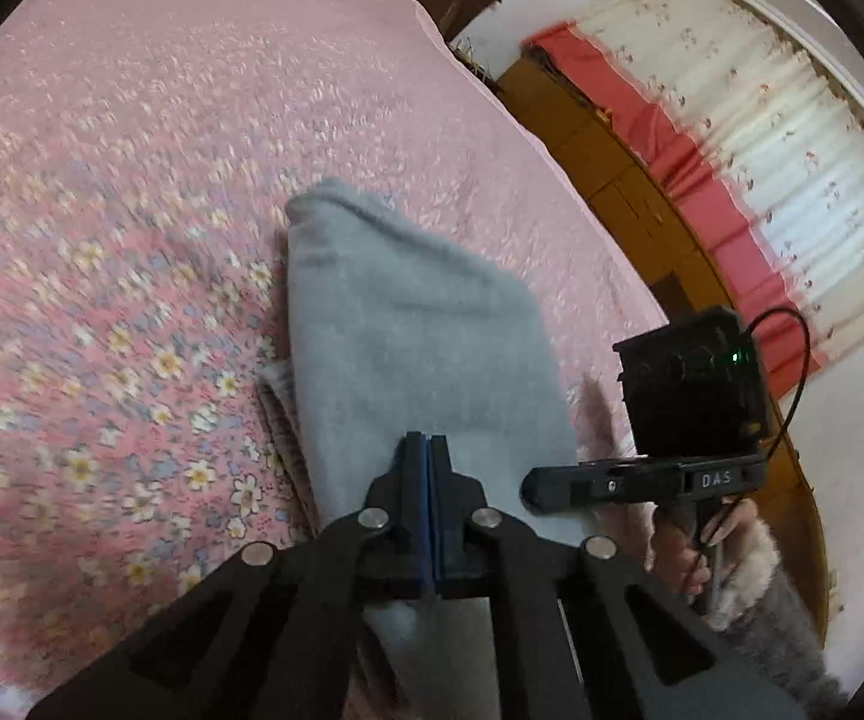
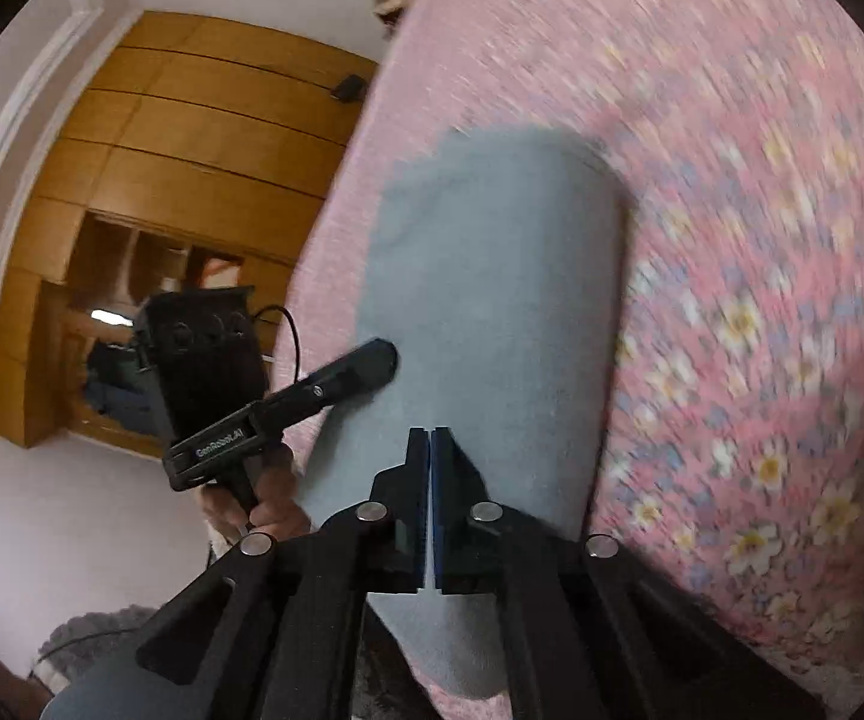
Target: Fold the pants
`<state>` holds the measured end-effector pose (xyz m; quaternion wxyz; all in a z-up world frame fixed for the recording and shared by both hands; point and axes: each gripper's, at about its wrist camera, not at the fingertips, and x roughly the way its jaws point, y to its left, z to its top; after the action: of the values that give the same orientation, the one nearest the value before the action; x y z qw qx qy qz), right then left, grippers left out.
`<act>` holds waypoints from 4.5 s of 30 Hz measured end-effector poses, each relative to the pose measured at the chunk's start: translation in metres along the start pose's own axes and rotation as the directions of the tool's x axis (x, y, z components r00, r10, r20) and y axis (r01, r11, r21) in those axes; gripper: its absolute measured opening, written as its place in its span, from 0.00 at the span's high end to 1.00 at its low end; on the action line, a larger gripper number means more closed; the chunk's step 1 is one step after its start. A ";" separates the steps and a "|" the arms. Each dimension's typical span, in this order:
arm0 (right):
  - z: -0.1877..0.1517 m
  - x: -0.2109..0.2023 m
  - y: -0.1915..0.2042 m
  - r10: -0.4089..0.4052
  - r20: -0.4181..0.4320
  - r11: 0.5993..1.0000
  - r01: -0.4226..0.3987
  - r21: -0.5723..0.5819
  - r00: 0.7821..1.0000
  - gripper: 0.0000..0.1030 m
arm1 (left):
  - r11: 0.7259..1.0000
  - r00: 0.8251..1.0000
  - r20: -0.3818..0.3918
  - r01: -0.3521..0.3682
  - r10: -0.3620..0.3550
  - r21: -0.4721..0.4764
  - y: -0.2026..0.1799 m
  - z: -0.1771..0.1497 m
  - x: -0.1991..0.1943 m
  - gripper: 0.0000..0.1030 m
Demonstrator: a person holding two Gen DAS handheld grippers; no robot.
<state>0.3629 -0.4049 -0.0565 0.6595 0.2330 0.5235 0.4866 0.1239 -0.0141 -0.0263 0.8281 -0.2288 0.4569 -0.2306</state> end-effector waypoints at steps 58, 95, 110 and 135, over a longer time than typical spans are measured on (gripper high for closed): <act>-0.229 0.047 0.125 -0.738 0.583 0.495 0.859 0.127 0.339 0.00 | 0.877 0.893 0.345 -0.391 0.288 0.279 -0.031 -0.165 -0.064 0.00; -0.226 0.046 0.116 -0.746 0.562 0.512 0.848 0.141 0.357 0.00 | 0.890 0.906 0.319 -0.367 0.277 0.269 -0.021 -0.163 -0.068 0.00; -0.226 0.048 0.112 -0.756 0.549 0.506 0.850 0.144 0.357 0.00 | 0.892 0.909 0.314 -0.361 0.273 0.273 -0.020 -0.163 -0.068 0.00; -0.230 0.053 0.110 -0.765 0.541 0.494 0.857 0.144 0.350 0.00 | 0.888 0.909 0.314 -0.365 0.274 0.281 -0.022 -0.164 -0.068 0.00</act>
<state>0.1069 -0.3590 -0.0705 0.9467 0.0129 0.3184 0.0483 -0.0536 -0.0190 -0.0476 0.9351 -0.0350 0.3275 -0.1310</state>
